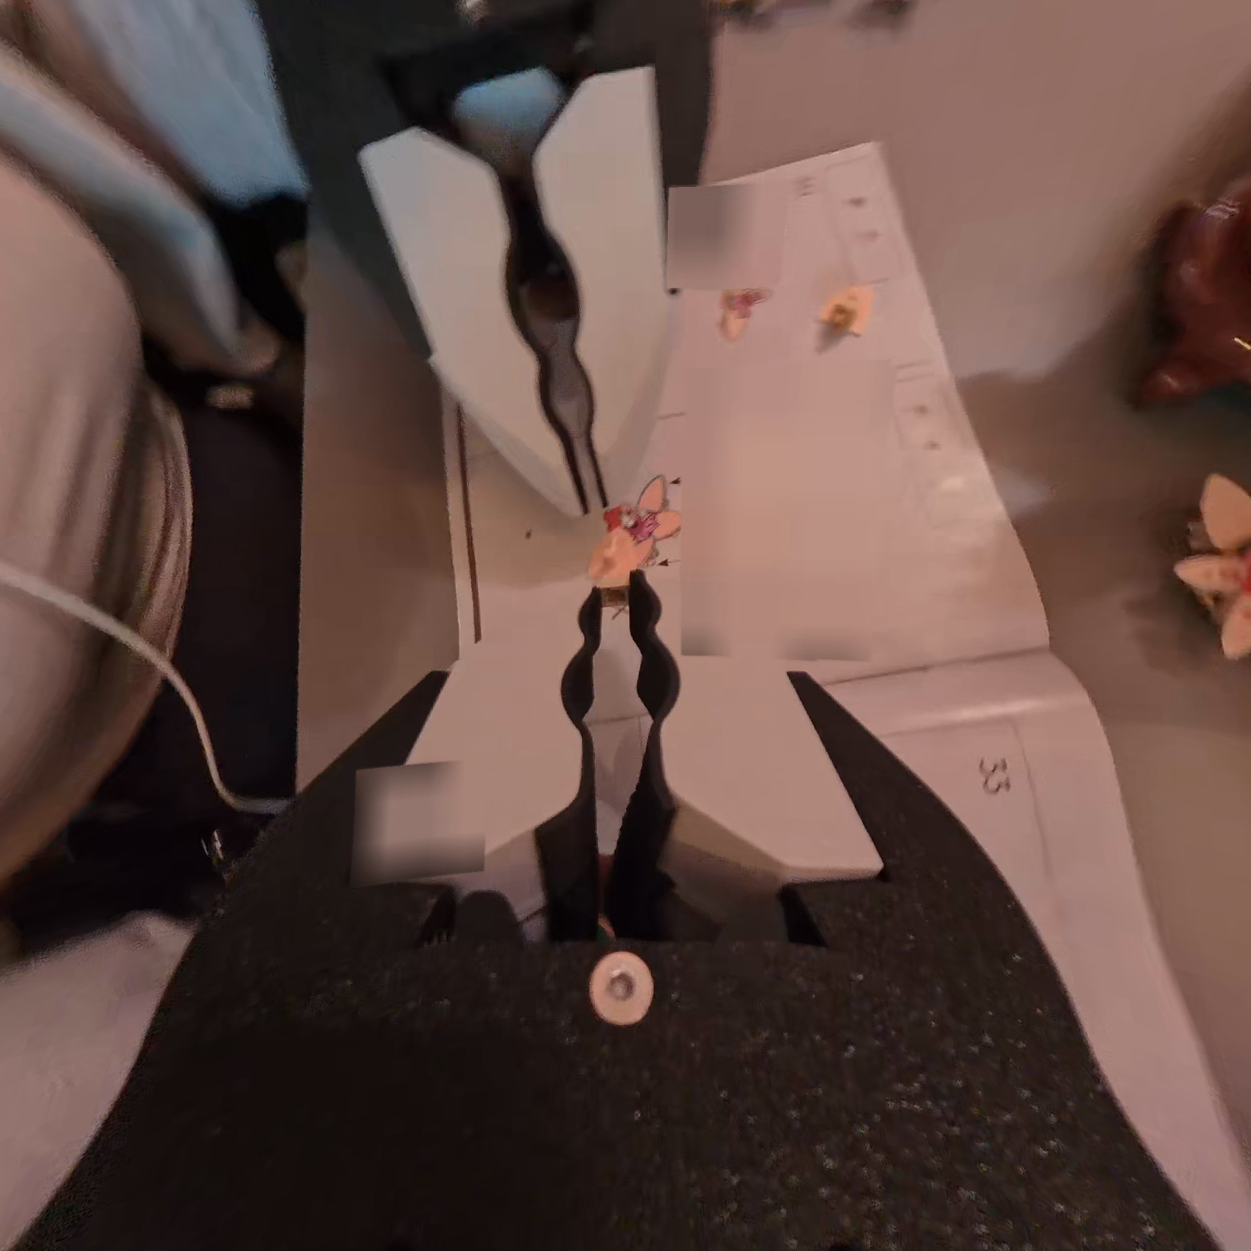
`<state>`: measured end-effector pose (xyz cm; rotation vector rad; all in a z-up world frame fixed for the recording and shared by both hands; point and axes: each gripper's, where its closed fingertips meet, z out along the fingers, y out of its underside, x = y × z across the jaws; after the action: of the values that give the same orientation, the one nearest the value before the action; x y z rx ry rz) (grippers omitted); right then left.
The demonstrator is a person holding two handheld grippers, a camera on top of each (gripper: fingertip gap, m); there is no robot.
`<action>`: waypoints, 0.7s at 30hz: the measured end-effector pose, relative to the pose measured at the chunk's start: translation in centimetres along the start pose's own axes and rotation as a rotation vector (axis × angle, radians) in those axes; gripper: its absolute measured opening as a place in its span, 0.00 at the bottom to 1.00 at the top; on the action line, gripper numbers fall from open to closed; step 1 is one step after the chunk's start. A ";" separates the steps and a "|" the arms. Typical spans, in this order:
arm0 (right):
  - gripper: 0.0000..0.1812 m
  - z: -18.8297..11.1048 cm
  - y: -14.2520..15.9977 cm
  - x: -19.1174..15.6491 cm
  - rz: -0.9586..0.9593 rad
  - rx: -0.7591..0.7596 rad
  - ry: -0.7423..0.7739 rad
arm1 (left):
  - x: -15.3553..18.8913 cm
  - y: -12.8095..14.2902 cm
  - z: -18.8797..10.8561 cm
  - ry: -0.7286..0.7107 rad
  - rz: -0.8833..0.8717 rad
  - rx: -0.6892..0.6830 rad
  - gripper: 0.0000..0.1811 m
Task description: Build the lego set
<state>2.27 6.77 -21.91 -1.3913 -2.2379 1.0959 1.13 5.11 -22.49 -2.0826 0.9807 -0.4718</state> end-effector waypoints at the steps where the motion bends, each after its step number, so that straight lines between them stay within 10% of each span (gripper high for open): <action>1: 0.04 0.0 -0.4 -0.3 0.065 0.042 0.017 | 0.0 -0.1 -0.2 0.007 0.003 0.004 0.03; 21: 0.04 1.0 -1.0 -6.9 0.339 0.438 0.358 | 4.5 -0.6 -1.0 0.218 0.198 0.085 0.01</action>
<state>4.44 0.19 -20.91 -1.6395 -1.4434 1.2276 3.66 1.41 -21.34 -1.8633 1.2577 -0.6354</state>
